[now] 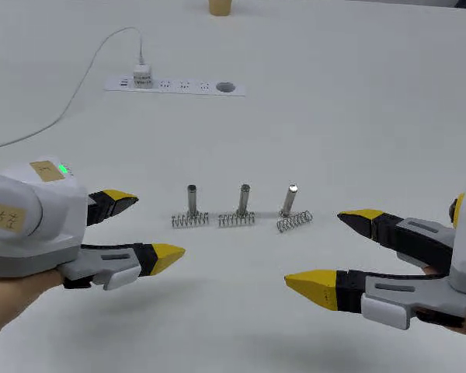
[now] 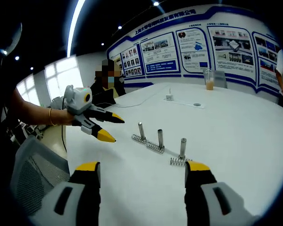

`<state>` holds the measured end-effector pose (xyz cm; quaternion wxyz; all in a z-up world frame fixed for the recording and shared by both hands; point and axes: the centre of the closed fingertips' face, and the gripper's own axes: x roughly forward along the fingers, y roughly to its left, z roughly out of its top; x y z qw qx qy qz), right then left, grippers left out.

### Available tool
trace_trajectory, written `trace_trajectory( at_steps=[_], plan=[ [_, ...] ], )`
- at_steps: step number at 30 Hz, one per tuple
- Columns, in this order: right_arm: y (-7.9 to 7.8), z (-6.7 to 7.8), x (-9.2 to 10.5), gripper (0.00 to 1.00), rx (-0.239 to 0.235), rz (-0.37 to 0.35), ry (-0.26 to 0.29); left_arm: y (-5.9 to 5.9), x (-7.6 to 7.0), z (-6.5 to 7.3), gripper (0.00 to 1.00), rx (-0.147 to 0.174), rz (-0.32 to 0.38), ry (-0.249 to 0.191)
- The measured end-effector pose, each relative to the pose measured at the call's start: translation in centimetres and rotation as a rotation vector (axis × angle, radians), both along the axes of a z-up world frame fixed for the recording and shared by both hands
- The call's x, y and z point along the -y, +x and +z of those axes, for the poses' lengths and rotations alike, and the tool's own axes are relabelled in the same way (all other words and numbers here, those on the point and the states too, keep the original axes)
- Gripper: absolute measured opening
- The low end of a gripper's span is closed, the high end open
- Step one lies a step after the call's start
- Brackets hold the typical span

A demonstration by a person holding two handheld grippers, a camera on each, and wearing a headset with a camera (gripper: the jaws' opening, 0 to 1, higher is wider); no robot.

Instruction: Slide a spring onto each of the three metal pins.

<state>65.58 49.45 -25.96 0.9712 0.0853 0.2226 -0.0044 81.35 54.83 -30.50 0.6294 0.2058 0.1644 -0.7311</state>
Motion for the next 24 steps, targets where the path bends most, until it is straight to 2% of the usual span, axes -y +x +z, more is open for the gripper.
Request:
trace_trajectory(
  at_steps=[6,9,15,20,24],
  plan=[
    [-0.3,-0.4,-0.3,0.73,-0.010,-0.009,0.008,0.3,1.0,-0.9,0.54,0.001,-0.016,-0.005],
    [-0.5,-0.7,-0.3,0.72,-0.025,-0.010,0.006,0.5,1.7,-1.1,0.51,0.025,-0.034,-0.026],
    [-0.7,-1.0,0.0,0.71,-0.034,-0.025,0.014,0.7,2.8,-1.7,0.42,0.011,-0.049,-0.031],
    [-0.8,-1.2,0.2,0.70,-0.036,-0.038,0.021,0.7,3.1,-2.5,0.35,-0.010,-0.062,-0.018],
    [-0.9,-1.3,0.4,0.70,-0.041,-0.046,0.023,0.6,3.3,-3.0,0.29,-0.015,-0.078,-0.008]
  ],
)
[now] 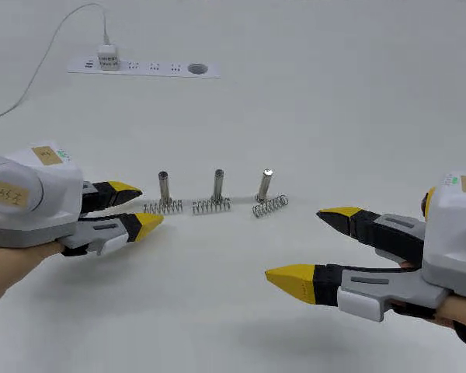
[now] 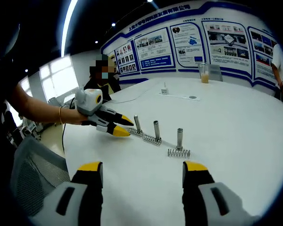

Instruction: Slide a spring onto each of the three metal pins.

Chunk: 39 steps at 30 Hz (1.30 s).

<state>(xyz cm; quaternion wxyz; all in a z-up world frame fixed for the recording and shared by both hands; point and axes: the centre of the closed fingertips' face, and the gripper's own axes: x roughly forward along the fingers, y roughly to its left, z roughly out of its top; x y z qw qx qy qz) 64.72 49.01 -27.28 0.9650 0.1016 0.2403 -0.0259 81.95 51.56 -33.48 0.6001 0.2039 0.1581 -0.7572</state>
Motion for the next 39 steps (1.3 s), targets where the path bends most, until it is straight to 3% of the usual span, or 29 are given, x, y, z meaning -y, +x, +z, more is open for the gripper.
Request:
trace_trajectory(
  at_steps=[8,21,28,30,31,34,37,39],
  plan=[
    [-0.2,-0.4,0.4,0.68,-0.010,-0.025,0.009,-0.2,0.3,-0.7,0.23,-0.004,-0.019,0.026],
    [-0.6,-0.8,0.5,0.68,-0.015,-0.053,0.027,-0.8,0.4,-0.7,0.12,0.053,-0.085,0.042],
    [-0.6,-0.7,0.7,0.67,-0.001,-0.074,0.052,-1.2,0.0,-0.7,0.11,0.054,-0.115,0.051],
    [-0.5,-0.6,0.8,0.67,0.005,-0.082,0.055,-1.2,-0.3,-0.8,0.11,0.042,-0.102,0.059],
    [-0.5,-0.5,0.8,0.67,0.011,-0.088,0.063,-1.3,-0.5,-0.8,0.11,0.019,-0.086,0.069],
    [-0.3,-0.1,0.7,0.66,0.033,-0.091,0.083,-1.3,-0.8,-0.7,0.11,0.019,-0.083,0.069],
    [-0.1,0.2,0.6,0.65,0.046,-0.094,0.096,-1.2,-1.0,-0.3,0.10,0.000,-0.052,0.051],
    [0.1,0.4,0.5,0.65,0.055,-0.095,0.104,-1.4,-1.1,0.3,0.10,-0.035,-0.037,0.032]
  ],
)
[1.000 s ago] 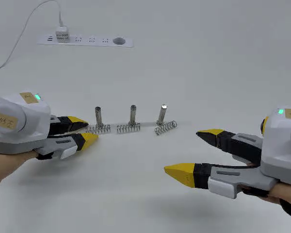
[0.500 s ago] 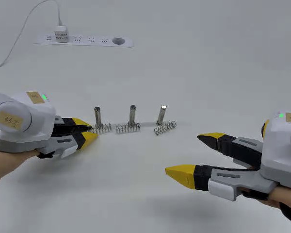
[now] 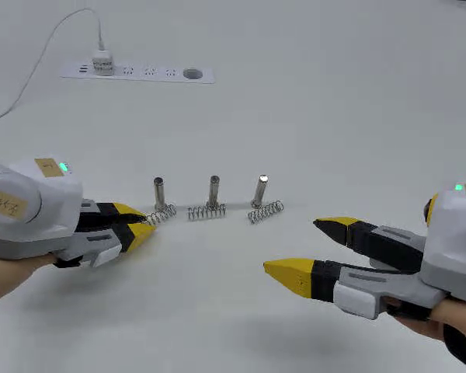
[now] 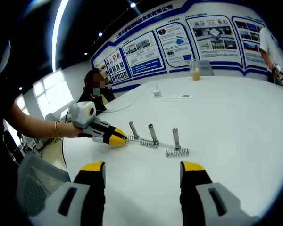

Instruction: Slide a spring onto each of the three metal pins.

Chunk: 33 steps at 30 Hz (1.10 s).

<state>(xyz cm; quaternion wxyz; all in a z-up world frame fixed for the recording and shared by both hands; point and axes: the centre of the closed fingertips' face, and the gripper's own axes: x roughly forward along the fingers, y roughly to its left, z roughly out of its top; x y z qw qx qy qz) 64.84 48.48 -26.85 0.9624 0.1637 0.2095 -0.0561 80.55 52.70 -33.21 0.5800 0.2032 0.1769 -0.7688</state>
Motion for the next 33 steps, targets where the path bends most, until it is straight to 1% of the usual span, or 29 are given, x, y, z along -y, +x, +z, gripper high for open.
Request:
trace_trajectory(
  at_steps=[2,6,8,9,11,13,14,17,19,20,21,23,24,25,28,29,33],
  plan=[
    [0.2,0.2,-0.1,0.65,0.008,-0.003,0.008,-0.2,-0.2,0.2,0.10,-0.010,0.003,-0.009],
    [0.6,0.2,-0.2,0.64,0.006,0.000,0.007,-0.4,-0.6,0.1,0.10,-0.008,0.002,-0.002],
    [0.8,0.4,-0.4,0.64,0.014,0.003,0.015,-0.6,-0.8,0.5,0.10,-0.014,0.007,-0.012],
    [1.0,0.6,-0.4,0.64,0.021,0.002,0.022,-0.8,-0.8,1.1,0.09,-0.023,0.013,-0.032],
    [1.2,0.8,-0.3,0.64,0.032,-0.006,0.035,-1.0,-0.9,1.7,0.10,-0.033,0.019,-0.049],
    [1.6,1.3,-0.4,0.63,0.056,-0.017,0.062,-1.3,-1.0,2.4,0.10,-0.040,0.024,-0.068],
    [1.8,1.6,-0.4,0.62,0.069,-0.022,0.077,-1.5,-1.0,2.9,0.10,-0.047,0.028,-0.084],
    [2.4,2.3,-0.5,0.60,0.099,-0.031,0.105,-2.1,-1.1,4.1,0.10,-0.078,0.043,-0.127],
    [2.8,2.8,-0.6,0.59,0.122,-0.041,0.127,-2.5,-1.2,4.7,0.10,-0.089,0.045,-0.142],
    [3.1,3.2,-0.6,0.59,0.140,-0.044,0.148,-2.7,-1.3,5.1,0.10,-0.101,0.049,-0.154],
    [3.2,3.4,-0.6,0.58,0.149,-0.050,0.160,-2.9,-1.3,5.4,0.10,-0.106,0.050,-0.162],
    [3.6,3.8,-0.7,0.57,0.168,-0.051,0.178,-3.1,-1.3,6.3,0.10,-0.122,0.062,-0.190],
    [3.8,4.0,-0.7,0.56,0.177,-0.053,0.188,-3.3,-1.3,6.9,0.10,-0.145,0.072,-0.213],
    [3.9,4.2,-0.7,0.55,0.183,-0.052,0.194,-3.4,-1.2,7.2,0.10,-0.158,0.073,-0.221],
    [4.5,4.6,-1.0,0.53,0.195,-0.043,0.204,-3.8,-1.4,8.1,0.10,-0.162,0.069,-0.246],
    [4.7,4.8,-1.2,0.53,0.198,-0.039,0.204,-4.0,-1.4,8.6,0.10,-0.175,0.072,-0.261],
    [5.3,5.4,-1.7,0.48,0.227,-0.031,0.224,-4.5,-1.5,9.9,0.10,-0.201,0.072,-0.302]
  ],
)
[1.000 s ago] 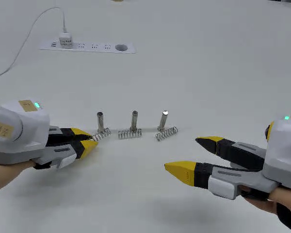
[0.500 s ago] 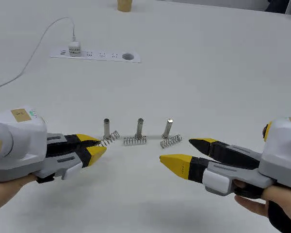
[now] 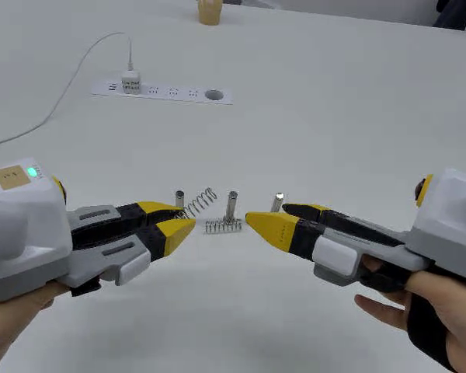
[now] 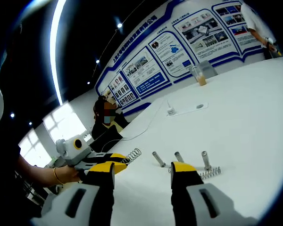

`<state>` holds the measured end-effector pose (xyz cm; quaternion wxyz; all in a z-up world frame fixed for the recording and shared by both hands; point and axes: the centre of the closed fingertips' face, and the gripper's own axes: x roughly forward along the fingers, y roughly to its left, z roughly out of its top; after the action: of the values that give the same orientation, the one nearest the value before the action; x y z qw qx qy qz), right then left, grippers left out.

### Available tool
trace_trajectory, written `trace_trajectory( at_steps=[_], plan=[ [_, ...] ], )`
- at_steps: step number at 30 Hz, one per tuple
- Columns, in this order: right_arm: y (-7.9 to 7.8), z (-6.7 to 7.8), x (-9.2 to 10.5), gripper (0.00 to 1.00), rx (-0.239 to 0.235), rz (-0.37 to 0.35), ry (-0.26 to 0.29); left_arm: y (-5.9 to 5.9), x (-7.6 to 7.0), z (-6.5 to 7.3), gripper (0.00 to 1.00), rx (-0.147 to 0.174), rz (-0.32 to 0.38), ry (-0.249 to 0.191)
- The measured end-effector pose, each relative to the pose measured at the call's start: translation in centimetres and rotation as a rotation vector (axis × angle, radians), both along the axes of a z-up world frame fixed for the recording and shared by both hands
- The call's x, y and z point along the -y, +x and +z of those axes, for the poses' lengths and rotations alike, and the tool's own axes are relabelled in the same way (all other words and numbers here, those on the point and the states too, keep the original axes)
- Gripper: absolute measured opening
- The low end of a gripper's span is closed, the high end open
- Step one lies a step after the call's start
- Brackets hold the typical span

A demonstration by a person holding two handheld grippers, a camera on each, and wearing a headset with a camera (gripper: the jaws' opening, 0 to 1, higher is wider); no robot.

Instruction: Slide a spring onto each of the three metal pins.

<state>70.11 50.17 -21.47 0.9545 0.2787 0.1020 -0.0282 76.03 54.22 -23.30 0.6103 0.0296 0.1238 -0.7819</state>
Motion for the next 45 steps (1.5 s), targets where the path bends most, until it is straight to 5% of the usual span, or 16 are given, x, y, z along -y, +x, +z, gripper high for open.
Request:
trace_trajectory(
  at_steps=[10,26,41,45],
  plan=[
    [1.6,1.5,-0.7,0.37,0.071,0.003,0.089,-1.7,-0.3,2.1,0.10,-0.025,-0.024,-0.066],
    [3.0,2.3,-2.1,0.21,0.123,0.031,0.199,-3.2,-0.6,2.6,0.10,-0.047,-0.082,-0.108],
    [3.2,2.4,-2.1,0.13,0.144,0.027,0.302,-3.5,-0.8,3.1,0.10,-0.051,-0.094,-0.118],
    [3.2,2.6,-2.2,0.12,0.154,0.032,0.290,-3.4,-0.7,3.2,0.10,-0.048,-0.094,-0.117]
  ],
)
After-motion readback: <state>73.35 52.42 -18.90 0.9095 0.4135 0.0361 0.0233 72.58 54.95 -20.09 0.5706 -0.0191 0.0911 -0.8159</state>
